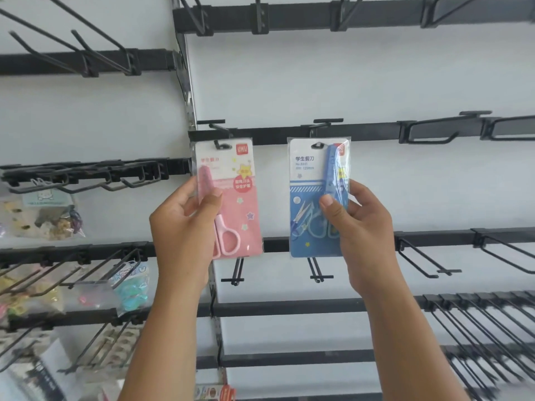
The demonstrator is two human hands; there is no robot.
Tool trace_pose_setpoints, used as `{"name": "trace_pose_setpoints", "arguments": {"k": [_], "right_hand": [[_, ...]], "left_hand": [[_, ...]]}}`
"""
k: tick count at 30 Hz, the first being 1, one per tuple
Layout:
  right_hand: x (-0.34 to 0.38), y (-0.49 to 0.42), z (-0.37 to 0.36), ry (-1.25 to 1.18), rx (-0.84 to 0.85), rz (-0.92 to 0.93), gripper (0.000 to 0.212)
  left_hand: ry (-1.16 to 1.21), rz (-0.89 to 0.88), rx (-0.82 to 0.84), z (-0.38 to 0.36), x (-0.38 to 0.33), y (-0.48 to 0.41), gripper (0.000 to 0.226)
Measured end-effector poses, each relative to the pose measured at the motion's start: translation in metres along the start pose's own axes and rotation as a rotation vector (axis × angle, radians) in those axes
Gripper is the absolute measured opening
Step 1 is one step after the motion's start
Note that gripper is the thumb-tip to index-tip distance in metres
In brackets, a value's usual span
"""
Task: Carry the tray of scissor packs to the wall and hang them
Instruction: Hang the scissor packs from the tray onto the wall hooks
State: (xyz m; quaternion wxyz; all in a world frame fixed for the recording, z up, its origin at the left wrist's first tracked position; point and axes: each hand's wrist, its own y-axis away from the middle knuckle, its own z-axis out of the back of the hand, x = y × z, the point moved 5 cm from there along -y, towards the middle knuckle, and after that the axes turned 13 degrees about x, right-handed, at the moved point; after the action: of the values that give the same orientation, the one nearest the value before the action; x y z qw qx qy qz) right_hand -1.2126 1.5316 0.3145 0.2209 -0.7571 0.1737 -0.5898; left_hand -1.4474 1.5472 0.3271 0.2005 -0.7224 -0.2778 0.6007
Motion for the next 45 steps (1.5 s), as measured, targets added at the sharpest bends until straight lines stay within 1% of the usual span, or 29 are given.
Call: {"name": "trace_pose_setpoints", "arguments": {"k": [4,11,18,20,23,24,31,35,38,42,44,45], "right_hand": [[0.004,0.000,0.003,0.007,-0.007,0.000,0.025],[0.011,-0.006,0.002,0.008,-0.011,-0.003,0.025],[0.022,-0.008,0.003,0.038,0.004,-0.026,0.022],[0.028,-0.004,0.003,0.051,0.014,-0.036,0.029],[0.036,-0.003,0.006,0.085,0.012,-0.057,0.055],[0.038,-0.004,0.006,0.112,0.018,-0.060,0.058],[0.048,-0.003,0.007,0.220,-0.011,-0.049,0.055],[0.048,-0.009,0.008,0.224,0.010,-0.095,0.055],[0.045,-0.008,0.007,0.273,0.012,-0.103,0.054],[0.031,-0.005,0.012,0.362,-0.006,-0.089,0.053],[0.019,-0.005,0.015,0.345,-0.014,-0.068,0.048],[0.014,-0.007,0.016,0.329,-0.012,-0.059,0.049]], "left_hand": [[-0.023,0.000,-0.016,-0.001,0.002,0.000,0.027],[-0.020,0.110,0.015,-0.006,0.030,-0.009,0.022],[-0.020,0.116,0.013,-0.006,0.035,-0.012,0.022],[-0.022,0.114,0.008,-0.004,0.035,-0.012,0.024],[-0.032,0.112,0.008,-0.003,0.036,-0.012,0.024],[-0.035,0.113,0.009,-0.003,0.036,-0.012,0.024],[-0.042,0.109,0.014,-0.003,0.036,-0.013,0.025],[-0.055,0.110,0.014,-0.001,0.038,-0.014,0.024],[-0.058,0.111,0.013,0.000,0.038,-0.014,0.025],[-0.079,0.106,0.025,0.000,0.037,-0.015,0.025],[-0.090,0.108,0.026,0.001,0.037,-0.015,0.025],[-0.092,0.109,0.022,0.001,0.037,-0.015,0.025]]}}
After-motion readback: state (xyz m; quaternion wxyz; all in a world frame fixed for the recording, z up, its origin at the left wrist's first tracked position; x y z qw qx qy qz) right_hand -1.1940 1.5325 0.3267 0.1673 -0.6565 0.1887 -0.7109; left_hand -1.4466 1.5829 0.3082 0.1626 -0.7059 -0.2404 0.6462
